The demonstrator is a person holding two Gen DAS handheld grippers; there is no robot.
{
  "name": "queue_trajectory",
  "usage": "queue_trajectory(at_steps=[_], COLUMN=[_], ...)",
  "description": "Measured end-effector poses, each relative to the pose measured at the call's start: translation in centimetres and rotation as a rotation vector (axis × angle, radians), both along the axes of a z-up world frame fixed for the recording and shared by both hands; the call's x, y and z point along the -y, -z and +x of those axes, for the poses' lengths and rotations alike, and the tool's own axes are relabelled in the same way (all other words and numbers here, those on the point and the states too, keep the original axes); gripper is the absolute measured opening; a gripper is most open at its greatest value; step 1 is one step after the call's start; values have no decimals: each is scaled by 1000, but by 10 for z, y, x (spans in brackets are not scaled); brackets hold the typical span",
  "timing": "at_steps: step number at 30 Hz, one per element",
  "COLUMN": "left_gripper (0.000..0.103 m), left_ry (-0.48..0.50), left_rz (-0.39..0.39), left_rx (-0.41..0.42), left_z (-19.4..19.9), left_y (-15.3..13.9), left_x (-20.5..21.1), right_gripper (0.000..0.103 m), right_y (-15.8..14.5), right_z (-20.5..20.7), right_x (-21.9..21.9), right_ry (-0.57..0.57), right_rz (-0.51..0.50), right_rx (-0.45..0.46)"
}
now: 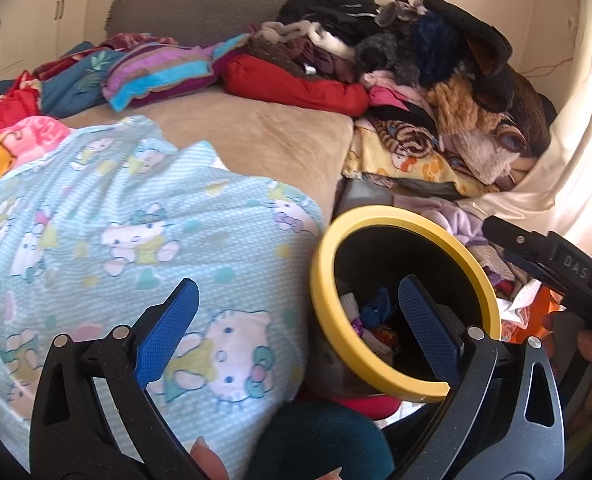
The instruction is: Collect trash
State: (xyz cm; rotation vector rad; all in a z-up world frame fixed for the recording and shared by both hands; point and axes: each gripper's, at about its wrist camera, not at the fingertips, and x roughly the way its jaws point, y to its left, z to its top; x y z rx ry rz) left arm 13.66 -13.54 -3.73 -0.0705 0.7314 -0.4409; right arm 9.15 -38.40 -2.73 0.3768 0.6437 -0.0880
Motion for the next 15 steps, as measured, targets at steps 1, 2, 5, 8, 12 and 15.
queue_trajectory(at_steps=[1,2,5,8,12,15], left_gripper=[92,92,92,92,92,92], left_ry=[-8,-18,-55,-95,-129,-156], left_rz=[-1,-1,8,14,5,3], left_rx=[5,12,41,82,126,165], left_z=[-2,-4,-12,-22,-33,-43], left_y=[-1,-2,-6,-11,-16,-19], left_x=[-4,-8,-21,-36,-56,-68], right_gripper=[89,89,91,97,97,97], right_y=[-3,-6,-12,-17,-22,-23], right_z=[-2,-5,-14,-30,-47,-62], right_x=[-6,-12,-31,-50,-80,-102], right_ry=[-10,-19,-28,-12,-49,-76], right_rz=[-14,-29,-84,-118,-173,-213], right_rx=[12,26,71,147,245,307])
